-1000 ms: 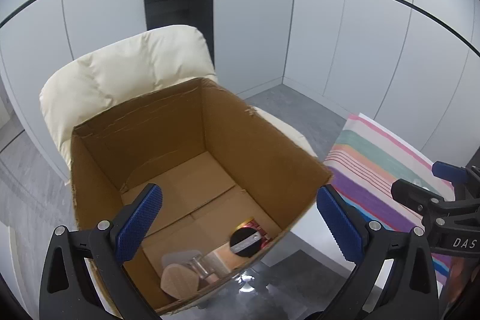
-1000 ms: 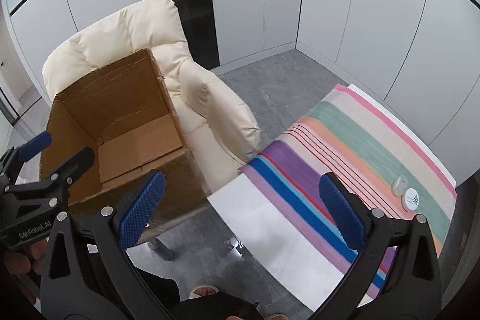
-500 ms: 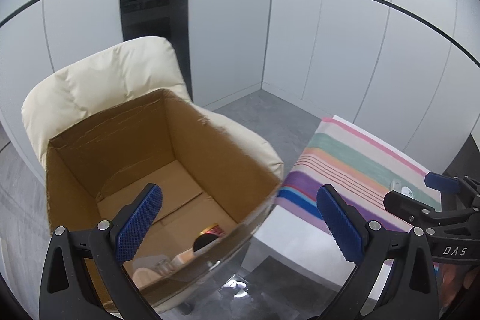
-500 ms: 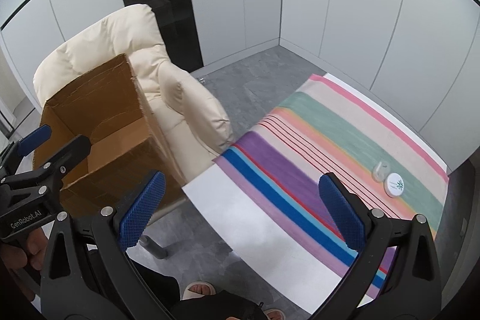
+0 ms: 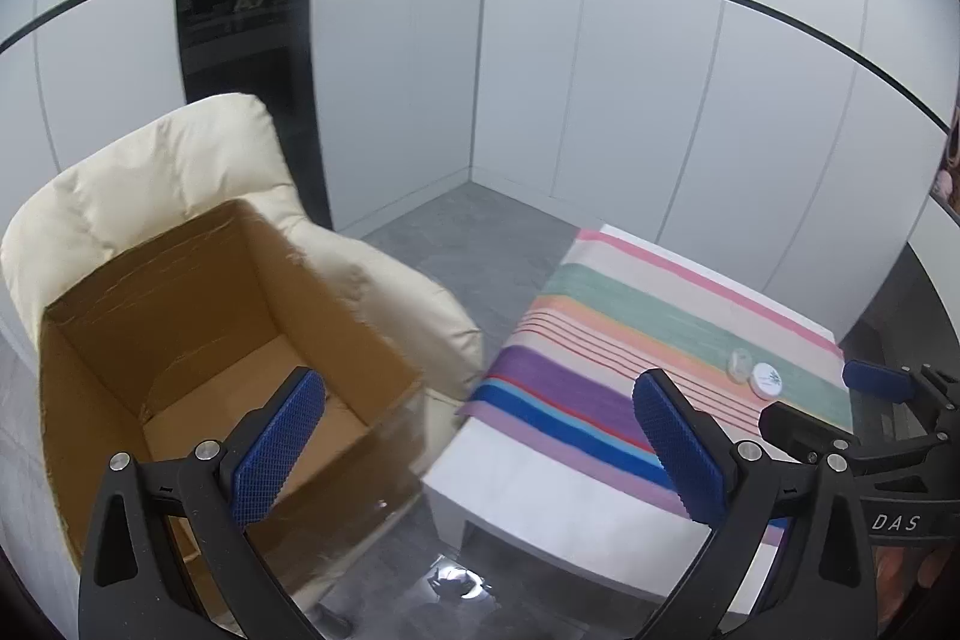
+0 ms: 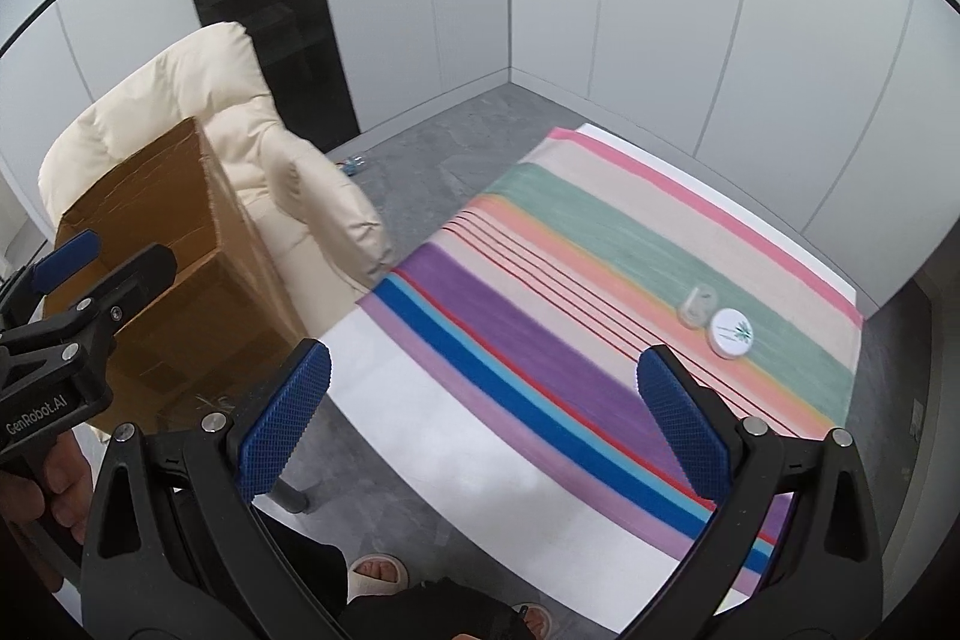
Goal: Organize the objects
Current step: 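Withdraw both open tools from the box back toward the striped table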
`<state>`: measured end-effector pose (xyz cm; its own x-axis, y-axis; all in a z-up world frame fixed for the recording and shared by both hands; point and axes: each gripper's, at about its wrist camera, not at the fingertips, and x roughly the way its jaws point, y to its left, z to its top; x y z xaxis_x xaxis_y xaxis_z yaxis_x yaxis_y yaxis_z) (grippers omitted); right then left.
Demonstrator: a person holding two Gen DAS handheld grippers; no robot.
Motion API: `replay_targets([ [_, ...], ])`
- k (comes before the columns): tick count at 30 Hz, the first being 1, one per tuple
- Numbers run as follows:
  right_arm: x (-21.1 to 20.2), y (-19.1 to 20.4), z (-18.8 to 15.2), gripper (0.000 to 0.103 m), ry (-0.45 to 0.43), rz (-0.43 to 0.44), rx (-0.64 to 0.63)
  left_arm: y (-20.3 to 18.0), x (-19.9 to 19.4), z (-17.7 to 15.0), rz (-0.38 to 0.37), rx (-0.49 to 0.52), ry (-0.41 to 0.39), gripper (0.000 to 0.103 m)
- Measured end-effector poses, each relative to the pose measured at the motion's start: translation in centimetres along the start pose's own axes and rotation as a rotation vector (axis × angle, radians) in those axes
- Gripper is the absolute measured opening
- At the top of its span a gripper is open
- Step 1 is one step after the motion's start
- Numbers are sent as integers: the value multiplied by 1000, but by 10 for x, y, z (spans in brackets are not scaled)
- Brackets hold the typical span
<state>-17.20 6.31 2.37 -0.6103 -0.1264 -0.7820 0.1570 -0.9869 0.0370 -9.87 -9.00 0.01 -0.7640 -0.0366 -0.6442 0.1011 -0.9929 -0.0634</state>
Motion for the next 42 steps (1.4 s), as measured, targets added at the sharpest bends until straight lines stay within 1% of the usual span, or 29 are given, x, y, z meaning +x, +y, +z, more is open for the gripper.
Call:
replay_targets([
  [11,-13,-50,-18,103,6,-61,74,-51,10,1,-50,84,30,103],
  [21,-17,-97,-35,103,31,-129,140,-106,22,-2,-111,157,77,103],
  [24,-16,-117,-40,103,33,-147,176,-126,27,-3,-128,194,86,103],
  [26,-10,-129,-47,103,47,-169,185,-138,33,-4,-121,222,92,103],
  [29,-1,-144,-57,103,65,-190,197,-156,49,-10,-131,254,123,103],
  [32,13,-160,-63,102,80,-201,207,-171,64,-15,-138,293,133,103],
  [35,31,-176,-68,102,91,-213,226,-192,87,-20,-121,353,146,103],
  [39,59,-194,-74,102,116,-215,244,-210,120,-26,-131,374,187,103],
  [42,84,-208,-78,101,134,-216,261,-225,145,-31,-134,402,199,102],
])
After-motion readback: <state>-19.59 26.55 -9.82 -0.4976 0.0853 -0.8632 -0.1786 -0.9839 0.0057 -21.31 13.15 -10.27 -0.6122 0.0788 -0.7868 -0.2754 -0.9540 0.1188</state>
